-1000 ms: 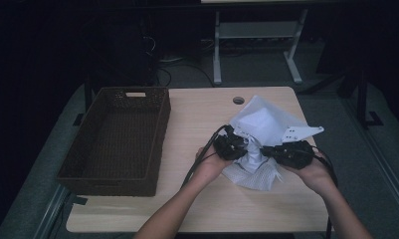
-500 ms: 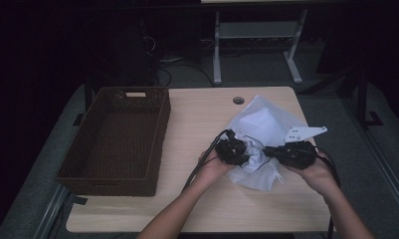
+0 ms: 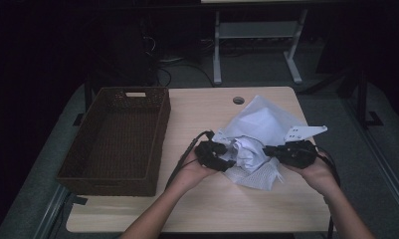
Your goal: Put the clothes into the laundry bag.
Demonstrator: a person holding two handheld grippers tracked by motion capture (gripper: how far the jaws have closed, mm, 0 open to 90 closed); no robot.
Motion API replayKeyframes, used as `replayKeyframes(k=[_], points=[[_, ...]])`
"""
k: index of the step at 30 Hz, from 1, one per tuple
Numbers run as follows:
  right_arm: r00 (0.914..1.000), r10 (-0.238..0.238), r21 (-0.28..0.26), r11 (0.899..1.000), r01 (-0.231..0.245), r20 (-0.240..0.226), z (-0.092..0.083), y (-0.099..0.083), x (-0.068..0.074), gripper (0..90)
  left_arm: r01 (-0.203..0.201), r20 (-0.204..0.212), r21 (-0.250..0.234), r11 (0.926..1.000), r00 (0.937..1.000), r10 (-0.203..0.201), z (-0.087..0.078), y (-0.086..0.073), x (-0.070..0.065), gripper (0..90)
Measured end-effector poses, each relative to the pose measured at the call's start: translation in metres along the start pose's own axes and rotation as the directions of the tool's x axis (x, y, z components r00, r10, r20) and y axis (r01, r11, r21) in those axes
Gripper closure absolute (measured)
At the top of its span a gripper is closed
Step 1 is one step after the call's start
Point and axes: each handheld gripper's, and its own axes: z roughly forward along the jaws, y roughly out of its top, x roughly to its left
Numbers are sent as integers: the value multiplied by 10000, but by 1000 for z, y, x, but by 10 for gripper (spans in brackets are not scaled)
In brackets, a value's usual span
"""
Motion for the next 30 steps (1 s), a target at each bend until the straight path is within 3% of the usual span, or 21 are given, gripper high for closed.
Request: replayKeyframes(k=[4,8,13,17,19,23,27,30], points=[[10000,-6,-8,10000,6,-1,0,0,-1,871,400,-654,88,9992,9971,-393,-8,-12,20,433],[10000,4,10,10000,-4,-2,0,0,-1,871,928,-949,324,9952,9915,-894,0,-18,38,450],[10000,13,6,10000,-13,-4,-1,0,-2,871,963,-774,543,9939,9927,-920,17,-20,49,655],[10000,8,-11,10000,-8,-13,-1,0,-2,871,574,-502,430,9974,9972,-552,21,-16,46,887],[10000,-2,1,10000,2,8,-1,0,-3,872,381,-117,156,9992,9992,-379,18,-9,39,898],[10000,-28,63,10000,28,22,1,1,-1,872,-388,206,-164,9991,9990,391,19,12,17,897],[9999,-104,72,9999,104,17,2,2,0,872,-1109,61,142,9937,9938,1108,39,32,1,895],[9999,-145,48,9999,145,-17,1,2,0,872,-912,-75,297,9954,9958,915,58,39,1,896]])
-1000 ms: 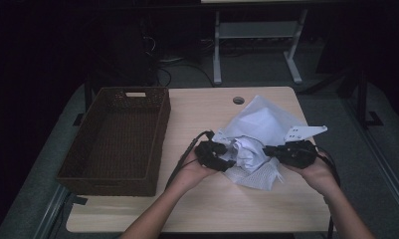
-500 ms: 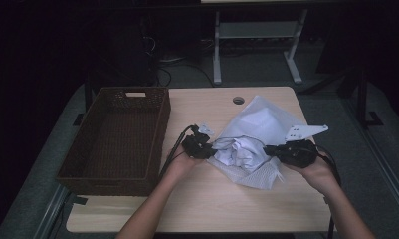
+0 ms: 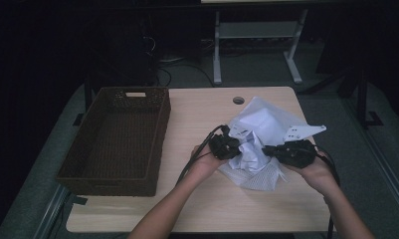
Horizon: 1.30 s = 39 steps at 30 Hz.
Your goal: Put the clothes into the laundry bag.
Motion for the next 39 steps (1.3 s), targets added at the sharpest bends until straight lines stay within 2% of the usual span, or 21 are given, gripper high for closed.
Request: replayKeyframes(k=[3,6,8,11,14,18,20,24,27,30,33,35,39], points=[[10000,42,-22,10000,-42,-17,-3,-2,-2,872,502,-105,21,9987,9987,-502,13,2,7,896],[10000,64,-45,10000,-64,23,-5,-3,-4,872,952,-120,-159,9953,9954,-954,20,1,14,894],[10000,94,-48,9999,-94,33,-5,-4,-5,872,1080,-26,-256,9938,9941,-1081,22,0,17,883],[9999,93,-38,9999,-93,58,-5,-4,-6,872,1012,-41,-193,9947,9949,-1013,19,-1,16,798],[9999,128,-67,9999,-128,86,-6,-4,-7,872,1030,-31,-166,9945,9947,-1031,7,-3,16,661],[9998,161,-73,9998,-160,118,-6,-5,-9,871,1046,-7,-111,9945,9945,-1046,-16,-11,20,508],[9997,189,-72,9998,-189,122,-7,-5,-9,872,1125,9,-195,9935,9937,-1125,-29,-17,23,470],[9997,197,-61,9998,-196,142,-6,-5,-10,872,1280,-231,-331,9912,9914,-1288,-52,-29,31,456],[9997,186,-40,9998,-186,135,-5,-5,-9,871,1552,-580,-391,9871,9859,-1573,-60,-39,44,457],[9997,191,-35,9998,-191,124,-5,-5,-9,872,1821,-835,-475,9821,9791,-1855,-57,-45,56,456],[9997,224,-42,9997,-223,115,-5,-5,-9,872,2104,-776,-297,9772,9742,-2121,-46,-48,69,434],[9997,216,-49,9998,-216,105,-5,-5,-10,872,2184,-665,-187,9757,9734,-2192,-35,-49,76,427],[9997,213,-53,9998,-213,95,-5,-5,-10,872,2415,-388,156,9703,9698,-2408,-12,-49,83,426]])
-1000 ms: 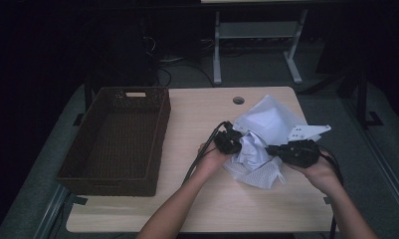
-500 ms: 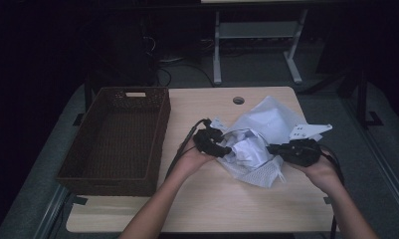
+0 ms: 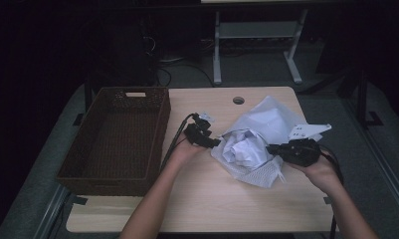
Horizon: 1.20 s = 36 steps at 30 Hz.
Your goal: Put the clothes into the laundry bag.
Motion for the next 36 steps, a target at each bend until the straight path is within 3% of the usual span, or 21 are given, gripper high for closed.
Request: replayKeyframes(k=[6,12,20,27,36], points=[[10000,10,-26,10000,-10,-7,-1,-1,0,871,83,381,231,9997,9992,-91,20,1,-2,464],[10000,7,-30,10000,-7,3,-1,-1,-1,872,-188,458,488,9986,9988,166,26,0,-5,564],[10000,18,-30,10000,-18,12,-1,-1,-1,872,-493,399,753,9959,9981,464,24,0,-6,879],[9999,102,26,9999,-102,93,-1,-2,-5,871,-452,240,587,9972,9987,439,3,-3,-13,888],[9991,261,247,9993,-269,347,13,-2,-18,872,-440,309,237,9988,9986,432,-35,-30,-38,886]])
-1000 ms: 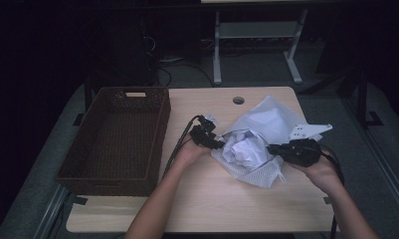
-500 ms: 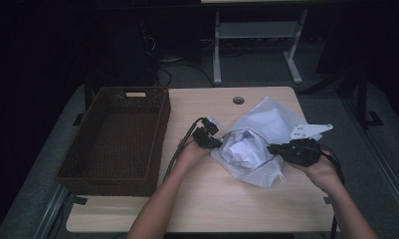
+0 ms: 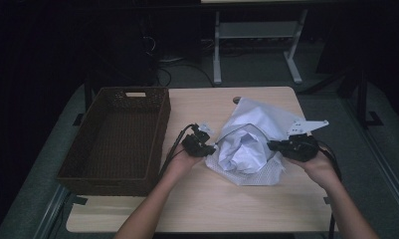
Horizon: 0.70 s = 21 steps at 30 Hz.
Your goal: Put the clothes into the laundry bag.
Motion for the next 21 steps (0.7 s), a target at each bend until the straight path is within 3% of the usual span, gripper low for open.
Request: replayKeyframes(k=[13,17,21], points=[[9997,84,59,9999,-85,243,19,5,-13,858,-33,725,-540,9985,9973,72,-20,-37,-54,883],[9993,366,-100,9993,-366,-5,10,-2,-12,729,-95,727,-556,9984,9973,136,-17,-38,-58,882],[9978,650,-220,9976,-653,-137,-14,-9,-9,614,-4,822,-711,9975,9966,63,-17,-40,-56,881]])
